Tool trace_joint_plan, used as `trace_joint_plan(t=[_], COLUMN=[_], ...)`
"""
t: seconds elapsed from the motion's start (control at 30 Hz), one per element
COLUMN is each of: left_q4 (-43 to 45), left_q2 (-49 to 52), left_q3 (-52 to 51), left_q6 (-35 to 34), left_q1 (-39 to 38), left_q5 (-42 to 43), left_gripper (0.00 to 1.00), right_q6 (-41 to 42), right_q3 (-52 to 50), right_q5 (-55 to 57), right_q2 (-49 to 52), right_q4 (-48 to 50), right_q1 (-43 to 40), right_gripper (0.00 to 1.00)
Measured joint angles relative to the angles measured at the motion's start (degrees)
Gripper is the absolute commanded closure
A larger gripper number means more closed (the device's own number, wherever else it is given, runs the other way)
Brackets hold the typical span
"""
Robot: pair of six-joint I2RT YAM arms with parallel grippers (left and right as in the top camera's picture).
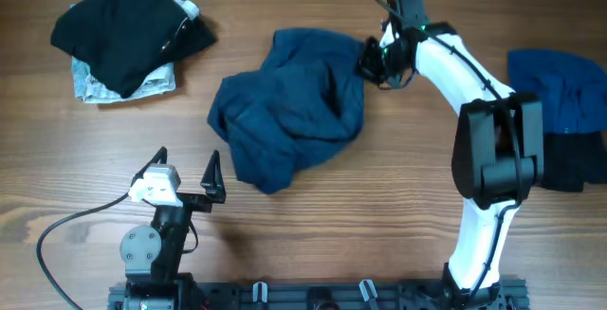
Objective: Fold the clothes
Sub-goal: 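Regrasp the trousers' far edge with the right gripper and spread them flat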
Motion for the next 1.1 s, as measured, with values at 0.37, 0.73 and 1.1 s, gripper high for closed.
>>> trace_joint_plan(t=[0.37,0.73,1.1], left_q4=[0.0,0.0,0.0], left_q2=[0.0,0.0,0.0], left_q3=[0.0,0.0,0.0], left_q6=[0.0,0.0,0.0], left_q1=[0.0,0.0,0.0], left_q5=[0.0,0.0,0.0], left_gripper=[0.00,0.00,0.00], right_q6=[-7.6,-7.6,-6.0], right_q3=[12.0,12.0,12.0], right_q5=[6.1,22.0,12.2], right_q2=[-34.5,-42.9,-29.5], right_q4=[-3.1,-9.7,-8.3], right_q1=[-1.5,-12.9,-1.0], right_gripper=[0.96,0.96,0.96])
